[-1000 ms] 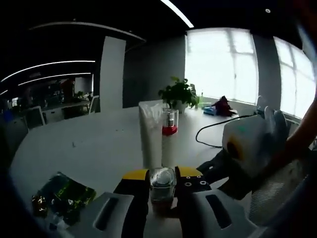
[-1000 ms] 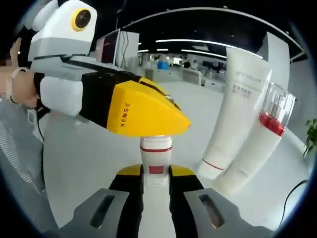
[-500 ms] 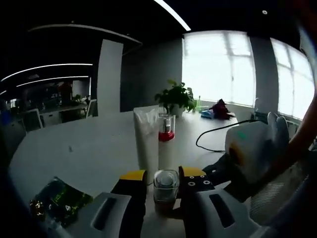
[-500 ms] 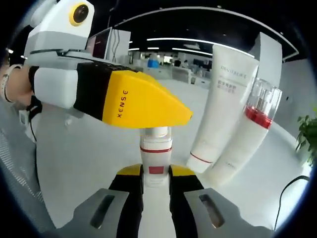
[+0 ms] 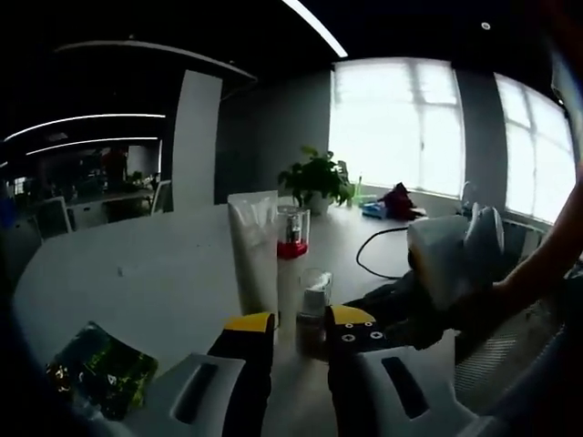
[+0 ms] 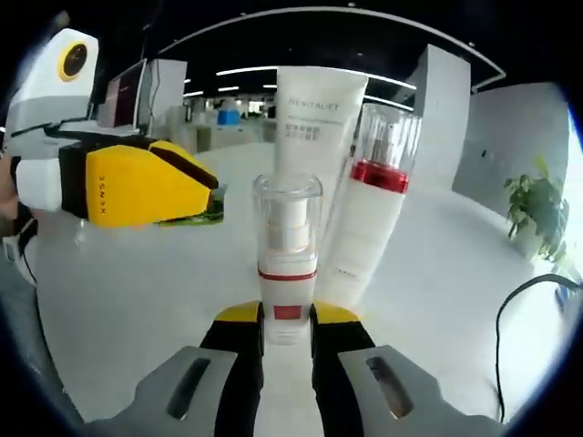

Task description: Arrange the skincare products in the storage area until every visible bottle or jar stands upright without overlapping.

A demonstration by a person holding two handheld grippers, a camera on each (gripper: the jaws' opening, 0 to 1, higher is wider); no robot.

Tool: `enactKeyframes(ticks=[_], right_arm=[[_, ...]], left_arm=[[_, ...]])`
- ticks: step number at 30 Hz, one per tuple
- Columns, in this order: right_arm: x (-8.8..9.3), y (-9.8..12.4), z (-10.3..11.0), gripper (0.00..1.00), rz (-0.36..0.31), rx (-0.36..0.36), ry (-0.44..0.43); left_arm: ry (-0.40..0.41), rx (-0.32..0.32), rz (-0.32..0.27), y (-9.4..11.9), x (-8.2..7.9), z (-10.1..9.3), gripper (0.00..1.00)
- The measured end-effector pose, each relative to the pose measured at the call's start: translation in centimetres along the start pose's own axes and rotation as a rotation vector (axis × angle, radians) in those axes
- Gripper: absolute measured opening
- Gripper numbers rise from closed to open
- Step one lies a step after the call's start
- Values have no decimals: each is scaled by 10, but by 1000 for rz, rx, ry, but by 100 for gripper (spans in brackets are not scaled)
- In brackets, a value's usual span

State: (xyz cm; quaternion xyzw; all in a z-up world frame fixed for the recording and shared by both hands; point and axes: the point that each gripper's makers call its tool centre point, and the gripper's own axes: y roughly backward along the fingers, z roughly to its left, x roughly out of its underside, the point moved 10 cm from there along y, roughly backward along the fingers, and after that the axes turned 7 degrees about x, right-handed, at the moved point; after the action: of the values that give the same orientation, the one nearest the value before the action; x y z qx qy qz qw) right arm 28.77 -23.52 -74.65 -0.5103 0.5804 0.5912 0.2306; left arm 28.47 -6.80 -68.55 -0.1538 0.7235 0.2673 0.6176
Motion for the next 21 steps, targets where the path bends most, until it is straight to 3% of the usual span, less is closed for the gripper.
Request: enactKeyframes(ticks=[6,21], right_arm=[[2,-1,-9,19,17,62,-45],[5,-1,-4,19,25,179,-171]], left_arm=[[4,-3,-2,0,0,1,18],[15,-12,-9,6,0,4,17]])
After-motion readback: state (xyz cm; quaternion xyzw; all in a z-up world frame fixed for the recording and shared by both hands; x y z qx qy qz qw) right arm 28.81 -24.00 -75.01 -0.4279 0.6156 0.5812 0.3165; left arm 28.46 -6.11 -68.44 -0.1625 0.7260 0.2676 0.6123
